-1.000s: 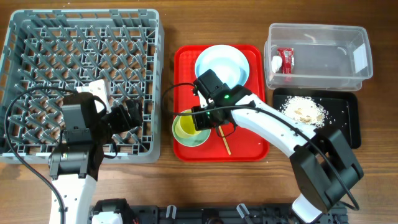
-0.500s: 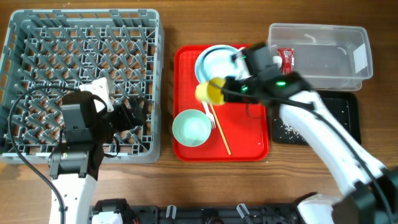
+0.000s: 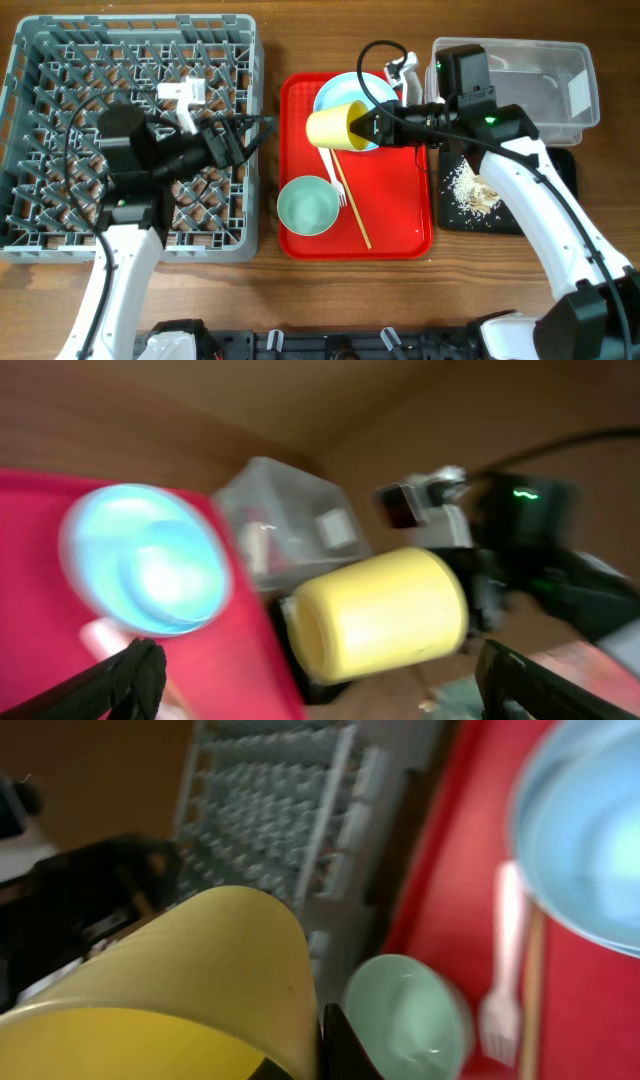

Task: Sort waste into correct bins and load items into the dishwasher rack
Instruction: 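Hand the yellow cup from the right gripper to the left gripper, then place the yellow cup into the dish rack with the left gripper, then reach the left gripper to the green bowl and grasp it, then carry the green bowl into the dish rack and set it down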

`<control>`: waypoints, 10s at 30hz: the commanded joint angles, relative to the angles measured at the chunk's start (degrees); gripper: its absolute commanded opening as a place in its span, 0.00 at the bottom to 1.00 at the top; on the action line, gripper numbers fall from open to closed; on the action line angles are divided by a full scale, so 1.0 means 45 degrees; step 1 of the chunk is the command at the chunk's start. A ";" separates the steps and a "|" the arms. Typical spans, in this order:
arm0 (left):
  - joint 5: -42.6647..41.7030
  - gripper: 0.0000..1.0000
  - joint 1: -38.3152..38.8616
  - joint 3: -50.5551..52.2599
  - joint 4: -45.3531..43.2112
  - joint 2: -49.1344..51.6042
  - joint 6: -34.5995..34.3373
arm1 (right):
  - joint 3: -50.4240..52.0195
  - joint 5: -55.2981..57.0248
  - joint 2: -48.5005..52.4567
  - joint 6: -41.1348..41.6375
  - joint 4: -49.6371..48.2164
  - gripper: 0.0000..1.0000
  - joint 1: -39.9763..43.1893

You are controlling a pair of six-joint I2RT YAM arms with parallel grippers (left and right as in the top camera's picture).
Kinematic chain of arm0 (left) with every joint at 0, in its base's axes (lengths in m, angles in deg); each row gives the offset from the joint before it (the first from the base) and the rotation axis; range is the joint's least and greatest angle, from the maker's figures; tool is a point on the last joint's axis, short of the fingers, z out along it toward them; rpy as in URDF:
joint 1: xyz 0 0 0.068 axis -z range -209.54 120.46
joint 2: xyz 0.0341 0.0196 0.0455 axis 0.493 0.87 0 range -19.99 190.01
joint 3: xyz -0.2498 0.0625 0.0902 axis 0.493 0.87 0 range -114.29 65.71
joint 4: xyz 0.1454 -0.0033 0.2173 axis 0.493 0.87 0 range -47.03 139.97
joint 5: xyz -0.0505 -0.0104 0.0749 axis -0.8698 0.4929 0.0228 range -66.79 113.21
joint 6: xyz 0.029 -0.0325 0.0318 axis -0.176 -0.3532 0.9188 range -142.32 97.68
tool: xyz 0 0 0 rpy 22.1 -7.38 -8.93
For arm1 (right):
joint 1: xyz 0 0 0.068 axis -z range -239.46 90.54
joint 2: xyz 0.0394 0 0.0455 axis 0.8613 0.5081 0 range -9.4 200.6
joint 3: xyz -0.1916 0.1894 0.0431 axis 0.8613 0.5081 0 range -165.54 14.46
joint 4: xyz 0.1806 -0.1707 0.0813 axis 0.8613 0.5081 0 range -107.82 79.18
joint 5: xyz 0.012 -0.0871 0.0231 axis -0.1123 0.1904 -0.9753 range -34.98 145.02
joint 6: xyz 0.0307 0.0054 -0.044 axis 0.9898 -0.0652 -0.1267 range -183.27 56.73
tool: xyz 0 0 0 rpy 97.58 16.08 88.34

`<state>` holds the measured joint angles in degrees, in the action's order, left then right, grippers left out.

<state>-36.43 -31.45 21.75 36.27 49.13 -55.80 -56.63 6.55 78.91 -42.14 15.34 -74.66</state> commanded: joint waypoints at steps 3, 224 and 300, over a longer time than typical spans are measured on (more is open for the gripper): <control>-0.2079 1.00 0.1219 -0.0117 -0.2244 0.0651 -0.2103 | -0.0155 -0.3949 0.0403 -0.0316 -0.0942 0.04 -0.0019; -0.2448 0.04 -0.3444 -1.0030 1.1798 0.9044 0.8383 | -0.1608 0.8092 -0.1292 -0.0350 0.6926 1.00 0.3434; 0.4702 1.00 -0.2671 -1.0035 1.2779 0.6067 0.7859 | -0.1608 1.0151 -0.1292 0.1443 0.7592 1.00 0.3939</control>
<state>-25.94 -52.63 -23.17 93.95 77.72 -18.79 -63.37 48.02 74.47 -39.02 49.27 -58.97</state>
